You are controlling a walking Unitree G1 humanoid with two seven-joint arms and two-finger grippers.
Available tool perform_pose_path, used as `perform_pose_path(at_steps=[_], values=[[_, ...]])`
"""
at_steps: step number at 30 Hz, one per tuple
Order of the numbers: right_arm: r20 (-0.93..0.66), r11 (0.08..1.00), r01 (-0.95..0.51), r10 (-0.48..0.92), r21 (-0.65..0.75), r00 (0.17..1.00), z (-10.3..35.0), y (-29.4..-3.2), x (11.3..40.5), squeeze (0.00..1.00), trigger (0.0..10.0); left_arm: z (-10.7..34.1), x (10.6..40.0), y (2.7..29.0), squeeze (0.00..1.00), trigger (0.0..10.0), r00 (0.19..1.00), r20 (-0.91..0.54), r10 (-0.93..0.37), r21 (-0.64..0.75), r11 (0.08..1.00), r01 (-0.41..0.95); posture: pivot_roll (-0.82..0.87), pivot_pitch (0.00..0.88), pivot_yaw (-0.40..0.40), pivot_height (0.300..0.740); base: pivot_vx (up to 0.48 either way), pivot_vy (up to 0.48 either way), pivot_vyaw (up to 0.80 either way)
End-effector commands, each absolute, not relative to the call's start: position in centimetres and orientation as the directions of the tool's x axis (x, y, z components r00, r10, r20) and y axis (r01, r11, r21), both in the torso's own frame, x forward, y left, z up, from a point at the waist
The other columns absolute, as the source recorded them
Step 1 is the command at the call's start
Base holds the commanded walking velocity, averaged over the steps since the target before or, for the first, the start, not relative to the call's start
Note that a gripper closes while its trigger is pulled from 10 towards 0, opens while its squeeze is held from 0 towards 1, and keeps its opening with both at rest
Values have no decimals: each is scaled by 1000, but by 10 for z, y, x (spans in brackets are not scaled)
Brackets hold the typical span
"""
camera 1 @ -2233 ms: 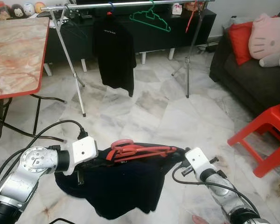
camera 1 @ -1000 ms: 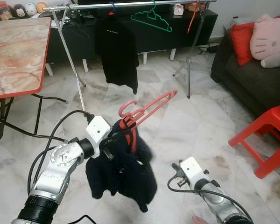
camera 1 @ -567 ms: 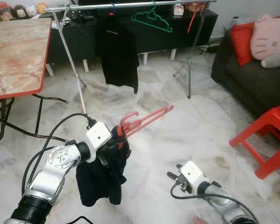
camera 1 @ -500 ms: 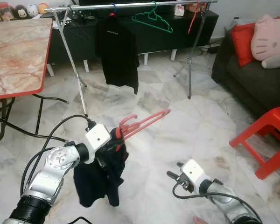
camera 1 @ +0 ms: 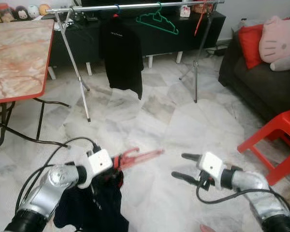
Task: Hang hanger
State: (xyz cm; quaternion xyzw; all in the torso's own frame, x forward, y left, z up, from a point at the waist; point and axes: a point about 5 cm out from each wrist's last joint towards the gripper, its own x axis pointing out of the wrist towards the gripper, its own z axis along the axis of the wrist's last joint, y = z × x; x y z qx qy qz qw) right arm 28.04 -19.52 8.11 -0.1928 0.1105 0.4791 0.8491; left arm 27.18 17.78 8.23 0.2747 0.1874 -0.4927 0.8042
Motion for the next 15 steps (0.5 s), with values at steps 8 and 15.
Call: perform_pose_path(at_steps=[8, 15], values=[[-403, 301, -948, 859, -100, 315, 93, -183, 277, 0, 10000, 97, 253, 175, 0, 10000, 181, -639, -748, 118, 137, 983, -34, 57, -48, 740, 0, 0, 0], [-459, 175, -985, 874, -7, 158, 76, -171, 260, 0, 10000, 112, 252, 162, 0, 10000, 122, -611, -782, 89, 85, 992, -24, 72, -59, 740, 0, 0, 0]])
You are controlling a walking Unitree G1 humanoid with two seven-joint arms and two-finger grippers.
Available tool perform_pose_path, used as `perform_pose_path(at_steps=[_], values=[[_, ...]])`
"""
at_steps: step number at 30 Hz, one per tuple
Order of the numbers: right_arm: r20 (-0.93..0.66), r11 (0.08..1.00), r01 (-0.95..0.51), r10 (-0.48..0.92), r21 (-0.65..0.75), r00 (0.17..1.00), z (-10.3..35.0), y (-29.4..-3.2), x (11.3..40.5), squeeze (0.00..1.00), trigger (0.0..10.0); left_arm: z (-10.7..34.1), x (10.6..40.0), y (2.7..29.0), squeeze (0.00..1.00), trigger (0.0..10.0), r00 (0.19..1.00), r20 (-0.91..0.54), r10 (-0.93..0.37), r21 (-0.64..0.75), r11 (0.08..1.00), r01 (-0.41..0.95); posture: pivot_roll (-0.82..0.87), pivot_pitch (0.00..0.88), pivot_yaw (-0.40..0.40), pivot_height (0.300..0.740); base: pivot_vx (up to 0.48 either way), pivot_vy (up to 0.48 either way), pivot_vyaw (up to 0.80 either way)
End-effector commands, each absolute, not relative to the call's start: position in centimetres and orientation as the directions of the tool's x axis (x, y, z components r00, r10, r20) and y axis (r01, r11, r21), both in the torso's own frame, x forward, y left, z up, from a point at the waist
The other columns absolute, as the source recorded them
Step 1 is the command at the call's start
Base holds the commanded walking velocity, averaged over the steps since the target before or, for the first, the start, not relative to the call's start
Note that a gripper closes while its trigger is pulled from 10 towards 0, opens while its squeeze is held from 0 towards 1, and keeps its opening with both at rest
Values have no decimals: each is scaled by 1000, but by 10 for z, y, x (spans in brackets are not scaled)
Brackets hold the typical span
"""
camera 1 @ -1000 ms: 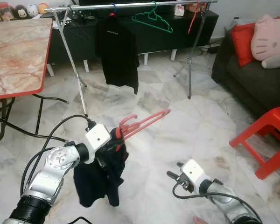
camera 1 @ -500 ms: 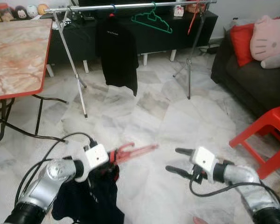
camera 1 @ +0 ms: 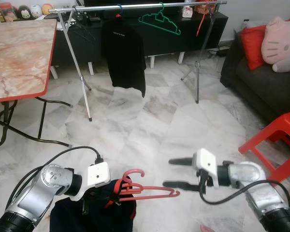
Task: Hang hanger
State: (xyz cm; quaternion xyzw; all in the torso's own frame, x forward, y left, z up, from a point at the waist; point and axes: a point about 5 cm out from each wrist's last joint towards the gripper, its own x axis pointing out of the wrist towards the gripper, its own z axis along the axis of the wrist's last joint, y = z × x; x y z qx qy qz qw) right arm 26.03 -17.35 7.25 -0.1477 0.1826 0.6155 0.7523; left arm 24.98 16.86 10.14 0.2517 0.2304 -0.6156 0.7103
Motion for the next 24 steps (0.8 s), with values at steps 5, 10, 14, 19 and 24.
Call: perform_pose_path(at_steps=[5, 10, 14, 19, 24], values=[[-466, 192, -981, 866, -27, 183, 74, -165, 266, 0, 10000, 121, 252, 158, 0, 10000, 85, -591, -802, 67, 55, 996, -23, 79, -59, 740, 0, 0, 0], [-465, 287, -947, 825, -144, 321, 74, -165, 281, 0, 10000, 123, 248, 156, 0, 10000, 54, -601, -798, 48, 32, 998, -22, 81, -57, 740, 0, 0, 0], [-422, 313, -937, 836, -157, 350, 81, -165, 285, 0, 10000, 121, 246, 154, 0, 10000, 51, -603, -796, 42, 32, 999, -22, 83, -57, 740, 0, 0, 0], [-426, 225, -970, 871, -97, 245, 82, -163, 279, 0, 10000, 120, 245, 152, 0, 10000, 37, -605, -796, 33, 21, 999, -23, 82, -55, 740, 0, 0, 0], [-465, 103, -994, 879, -31, 105, 81, -161, 277, 0, 10000, 125, 250, 153, 0, 10000, 31, -609, -793, 42, 7, 999, -17, 81, -49, 740, 0, 0, 0]])
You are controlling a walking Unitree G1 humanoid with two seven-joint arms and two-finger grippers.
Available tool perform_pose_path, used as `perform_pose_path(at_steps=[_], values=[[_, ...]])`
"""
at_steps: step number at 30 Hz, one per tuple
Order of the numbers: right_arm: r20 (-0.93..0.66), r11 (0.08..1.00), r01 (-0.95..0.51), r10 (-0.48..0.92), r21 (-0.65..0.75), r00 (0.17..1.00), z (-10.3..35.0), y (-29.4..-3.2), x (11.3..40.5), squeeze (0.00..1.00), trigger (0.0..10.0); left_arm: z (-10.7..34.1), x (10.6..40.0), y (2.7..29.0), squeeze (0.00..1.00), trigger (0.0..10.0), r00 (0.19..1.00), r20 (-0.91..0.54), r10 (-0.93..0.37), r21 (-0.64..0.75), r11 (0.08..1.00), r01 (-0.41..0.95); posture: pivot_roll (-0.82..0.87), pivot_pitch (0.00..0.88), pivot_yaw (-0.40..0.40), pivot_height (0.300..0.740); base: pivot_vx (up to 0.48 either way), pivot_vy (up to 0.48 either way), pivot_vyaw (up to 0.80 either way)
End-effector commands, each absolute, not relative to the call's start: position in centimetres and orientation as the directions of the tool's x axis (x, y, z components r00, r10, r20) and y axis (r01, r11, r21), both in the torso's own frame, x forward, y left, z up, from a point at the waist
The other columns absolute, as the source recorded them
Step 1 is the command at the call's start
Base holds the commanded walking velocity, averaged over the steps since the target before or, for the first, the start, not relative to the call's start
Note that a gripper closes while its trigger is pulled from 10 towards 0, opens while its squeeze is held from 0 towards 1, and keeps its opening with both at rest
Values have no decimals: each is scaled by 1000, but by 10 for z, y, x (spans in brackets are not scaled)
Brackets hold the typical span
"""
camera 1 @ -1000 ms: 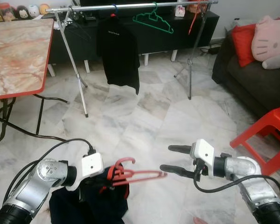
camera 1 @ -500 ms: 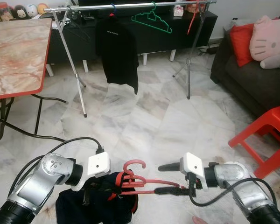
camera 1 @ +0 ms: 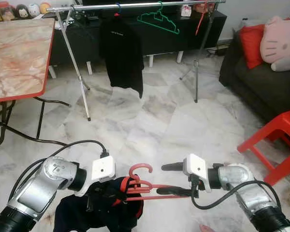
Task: Hang hanger
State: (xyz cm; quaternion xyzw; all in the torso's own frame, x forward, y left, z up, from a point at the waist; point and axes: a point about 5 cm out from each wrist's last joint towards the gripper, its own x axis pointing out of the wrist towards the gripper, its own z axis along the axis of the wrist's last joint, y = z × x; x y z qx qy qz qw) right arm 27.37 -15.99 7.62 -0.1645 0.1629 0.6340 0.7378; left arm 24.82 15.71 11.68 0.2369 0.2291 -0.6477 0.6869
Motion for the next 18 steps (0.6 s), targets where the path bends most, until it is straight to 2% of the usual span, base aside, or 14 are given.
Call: perform_pose_path(at_steps=[1, 13, 14, 15, 16, 17, 18], values=[[-471, 99, -994, 876, -36, 104, 81, -162, 278, 0, 10000, 125, 251, 153, 0, 10000, 31, -609, -792, 43, 6, 999, -16, 82, -48, 740, 0, 0, 0], [-509, 73, -995, 856, -61, 94, 86, -160, 292, 0, 10000, 126, 252, 155, 0, 10000, 9, -629, -777, 36, -18, 999, -9, 96, -42, 740, 0, 0, 0], [-507, 72, -996, 857, -62, 93, 86, -160, 293, 0, 8706, 126, 252, 155, 0, 10000, 7, -628, -778, 35, -20, 999, -9, 96, -42, 740, 0, 0, 0], [-506, 71, -996, 858, -61, 92, 86, -159, 293, 0, 8706, 126, 252, 155, 0, 10000, 5, -628, -778, 34, -21, 999, -9, 96, -42, 740, 0, 0, 0], [-503, 70, -996, 860, -62, 92, 86, -159, 293, 0, 7451, 126, 252, 155, 0, 10000, 4, -627, -779, 33, -22, 999, -9, 96, -42, 740, 0, 0, 0], [-492, 70, -996, 866, -59, 90, 86, -157, 294, 0, 10000, 126, 252, 154, 0, 10000, 2, -627, -779, 32, -23, 999, -6, 96, -39, 740, 0, 0, 0], [-472, 69, -996, 878, -50, 84, 88, -156, 294, 0, 10000, 126, 252, 154, 0, 10000, 0, -626, -780, 32, -26, 999, -6, 96, -39, 740, 0, 0, 0]])
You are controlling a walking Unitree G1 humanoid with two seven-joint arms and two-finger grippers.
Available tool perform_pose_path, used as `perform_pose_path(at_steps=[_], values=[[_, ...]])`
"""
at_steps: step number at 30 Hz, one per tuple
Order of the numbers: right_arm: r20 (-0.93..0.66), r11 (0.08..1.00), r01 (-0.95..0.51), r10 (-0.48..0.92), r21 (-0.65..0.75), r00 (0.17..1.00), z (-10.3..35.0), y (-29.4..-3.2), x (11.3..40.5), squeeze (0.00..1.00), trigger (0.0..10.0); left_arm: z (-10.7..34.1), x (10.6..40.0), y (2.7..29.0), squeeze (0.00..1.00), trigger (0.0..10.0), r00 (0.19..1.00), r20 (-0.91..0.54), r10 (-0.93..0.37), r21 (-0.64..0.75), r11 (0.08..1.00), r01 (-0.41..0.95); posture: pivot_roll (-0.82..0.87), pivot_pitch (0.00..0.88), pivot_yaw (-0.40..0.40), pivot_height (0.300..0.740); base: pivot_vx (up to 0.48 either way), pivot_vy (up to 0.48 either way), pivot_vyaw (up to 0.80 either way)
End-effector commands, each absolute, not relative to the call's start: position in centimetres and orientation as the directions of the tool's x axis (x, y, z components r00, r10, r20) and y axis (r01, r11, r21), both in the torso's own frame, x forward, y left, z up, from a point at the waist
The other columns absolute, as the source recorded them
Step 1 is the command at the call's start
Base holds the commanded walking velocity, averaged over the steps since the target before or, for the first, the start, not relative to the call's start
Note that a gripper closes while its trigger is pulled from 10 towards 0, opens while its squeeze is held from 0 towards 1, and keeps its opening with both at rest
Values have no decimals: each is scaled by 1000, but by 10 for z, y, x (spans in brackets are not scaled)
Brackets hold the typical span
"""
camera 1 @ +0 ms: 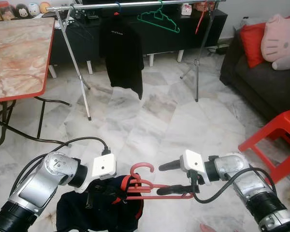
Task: Hang hanger
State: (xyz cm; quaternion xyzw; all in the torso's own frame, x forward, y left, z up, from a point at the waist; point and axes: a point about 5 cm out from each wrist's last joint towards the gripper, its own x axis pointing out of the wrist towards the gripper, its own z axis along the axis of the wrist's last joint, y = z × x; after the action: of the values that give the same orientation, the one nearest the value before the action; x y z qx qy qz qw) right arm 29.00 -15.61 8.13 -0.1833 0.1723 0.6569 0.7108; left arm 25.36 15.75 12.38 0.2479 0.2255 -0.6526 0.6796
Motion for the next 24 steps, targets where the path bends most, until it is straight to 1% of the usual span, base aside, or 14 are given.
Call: perform_pose_path(at_steps=[1, 7, 9, 12, 18, 24], values=[[-464, 66, -997, 882, -45, 80, 88, -155, 294, 0, 10000, 126, 252, 154, 0, 10000, -1, -626, -780, 32, -26, 999, -5, 93, -37, 740, 0, 0, 0], [-443, 32, -999, 896, -7, 31, 88, -153, 291, 0, 10000, 126, 253, 154, 0, 10000, -6, -629, -778, 30, -33, 999, -8, 87, -33, 740, 0, 0, 0], [-428, -5, -999, 904, 35, -20, 88, -153, 286, 0, 10000, 126, 253, 153, 0, 10000, -9, -628, -778, 30, -36, 999, -8, 78, -31, 740, 0, 0, 0], [-437, -25, -998, 898, 59, -48, 86, -155, 283, 0, 10000, 126, 253, 153, 0, 10000, -11, -628, -778, 30, -39, 999, -11, 74, -31, 740, 0, 0, 0], [-443, -23, -998, 895, 57, -46, 84, -154, 282, 0, 10000, 125, 254, 152, 0, 10000, -12, -625, -780, 31, -40, 999, -11, 71, -32, 740, 0, 0, 0], [-440, -43, -995, 895, 88, -77, 77, -146, 277, 0, 10000, 125, 256, 150, 0, 10000, -2, -622, -783, 39, -34, 999, -8, 78, -36, 740, 0, 0, 0]])
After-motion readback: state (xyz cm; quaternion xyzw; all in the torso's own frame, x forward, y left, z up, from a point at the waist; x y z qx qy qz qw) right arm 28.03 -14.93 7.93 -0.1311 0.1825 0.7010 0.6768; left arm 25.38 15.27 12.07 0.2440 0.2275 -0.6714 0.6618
